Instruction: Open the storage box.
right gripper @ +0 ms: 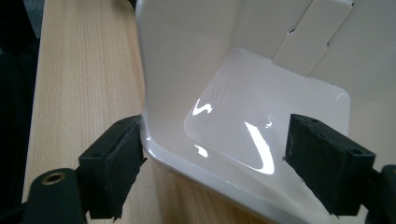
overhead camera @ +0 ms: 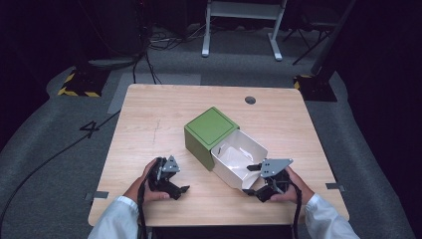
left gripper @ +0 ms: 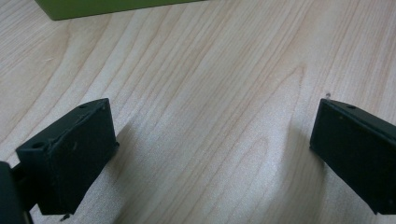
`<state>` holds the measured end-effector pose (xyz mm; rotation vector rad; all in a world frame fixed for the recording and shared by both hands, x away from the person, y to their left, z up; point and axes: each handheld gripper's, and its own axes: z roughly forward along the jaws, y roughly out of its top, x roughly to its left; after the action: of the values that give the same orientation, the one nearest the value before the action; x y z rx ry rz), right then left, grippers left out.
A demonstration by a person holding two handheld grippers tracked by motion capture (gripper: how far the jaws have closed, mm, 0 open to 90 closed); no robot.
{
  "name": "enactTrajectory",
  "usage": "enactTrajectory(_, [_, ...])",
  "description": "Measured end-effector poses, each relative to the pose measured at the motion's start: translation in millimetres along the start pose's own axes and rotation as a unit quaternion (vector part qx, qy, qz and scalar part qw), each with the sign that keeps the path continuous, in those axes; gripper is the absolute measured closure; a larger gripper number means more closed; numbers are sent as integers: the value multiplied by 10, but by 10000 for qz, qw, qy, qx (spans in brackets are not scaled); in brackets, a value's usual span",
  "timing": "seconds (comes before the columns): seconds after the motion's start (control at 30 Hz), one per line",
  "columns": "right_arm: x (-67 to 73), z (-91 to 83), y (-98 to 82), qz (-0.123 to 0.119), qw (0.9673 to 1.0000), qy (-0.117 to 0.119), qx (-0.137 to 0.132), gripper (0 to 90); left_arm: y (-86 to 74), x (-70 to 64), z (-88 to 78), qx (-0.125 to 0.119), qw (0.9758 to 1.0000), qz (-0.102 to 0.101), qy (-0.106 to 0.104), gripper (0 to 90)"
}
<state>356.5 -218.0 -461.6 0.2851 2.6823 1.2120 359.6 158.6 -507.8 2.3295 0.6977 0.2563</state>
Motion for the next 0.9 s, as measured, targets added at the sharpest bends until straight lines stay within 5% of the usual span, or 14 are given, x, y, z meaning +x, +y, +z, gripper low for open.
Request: enactTrajectory(0.9, [-65, -484, -242, 215, 9980, -574, -162, 198, 0, 0, 0, 1, 10000, 0, 0, 5])
